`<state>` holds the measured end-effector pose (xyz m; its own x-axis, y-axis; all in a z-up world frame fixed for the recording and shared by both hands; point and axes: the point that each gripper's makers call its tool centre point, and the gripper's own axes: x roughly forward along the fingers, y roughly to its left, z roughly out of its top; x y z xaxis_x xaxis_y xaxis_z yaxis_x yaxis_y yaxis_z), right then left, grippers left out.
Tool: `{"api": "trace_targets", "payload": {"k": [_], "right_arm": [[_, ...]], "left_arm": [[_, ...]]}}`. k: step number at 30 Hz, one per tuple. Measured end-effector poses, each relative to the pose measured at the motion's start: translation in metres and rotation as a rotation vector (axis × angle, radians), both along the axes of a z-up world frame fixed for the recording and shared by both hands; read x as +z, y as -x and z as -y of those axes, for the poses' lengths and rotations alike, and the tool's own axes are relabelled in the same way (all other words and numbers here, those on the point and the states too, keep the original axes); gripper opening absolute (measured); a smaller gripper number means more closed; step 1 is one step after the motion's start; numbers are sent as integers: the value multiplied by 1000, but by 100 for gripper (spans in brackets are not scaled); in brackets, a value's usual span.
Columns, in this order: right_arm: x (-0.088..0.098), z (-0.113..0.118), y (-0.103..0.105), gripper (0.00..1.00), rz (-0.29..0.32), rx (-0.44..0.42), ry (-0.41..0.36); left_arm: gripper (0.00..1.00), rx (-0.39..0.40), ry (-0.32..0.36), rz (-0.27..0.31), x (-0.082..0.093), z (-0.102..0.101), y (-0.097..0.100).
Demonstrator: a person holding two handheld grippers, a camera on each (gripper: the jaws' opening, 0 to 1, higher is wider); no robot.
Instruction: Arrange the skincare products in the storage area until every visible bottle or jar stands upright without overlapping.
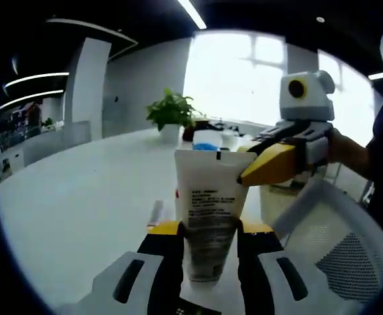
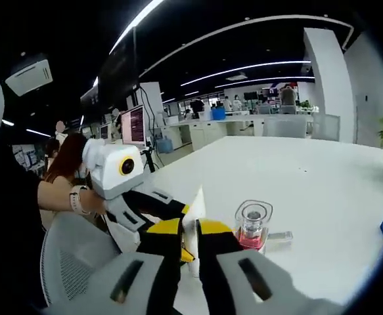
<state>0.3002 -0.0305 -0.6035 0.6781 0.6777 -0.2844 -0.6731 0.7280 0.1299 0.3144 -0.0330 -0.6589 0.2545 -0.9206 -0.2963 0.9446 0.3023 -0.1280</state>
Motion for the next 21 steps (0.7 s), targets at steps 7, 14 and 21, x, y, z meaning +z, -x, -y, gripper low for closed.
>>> {"api": "trace_targets", "payload": {"k": [7, 14, 21], "right_arm": [[-4, 0, -4, 5, -3, -6, 25], [-4, -8, -1, 5, 5, 19, 38], [-4, -11, 3, 6, 44, 46, 92]], "left_arm": [[28, 25, 4, 3, -2, -1, -2], [30, 46, -15, 23, -2, -7, 3], [29, 33, -115, 111, -6, -14, 9]]}}
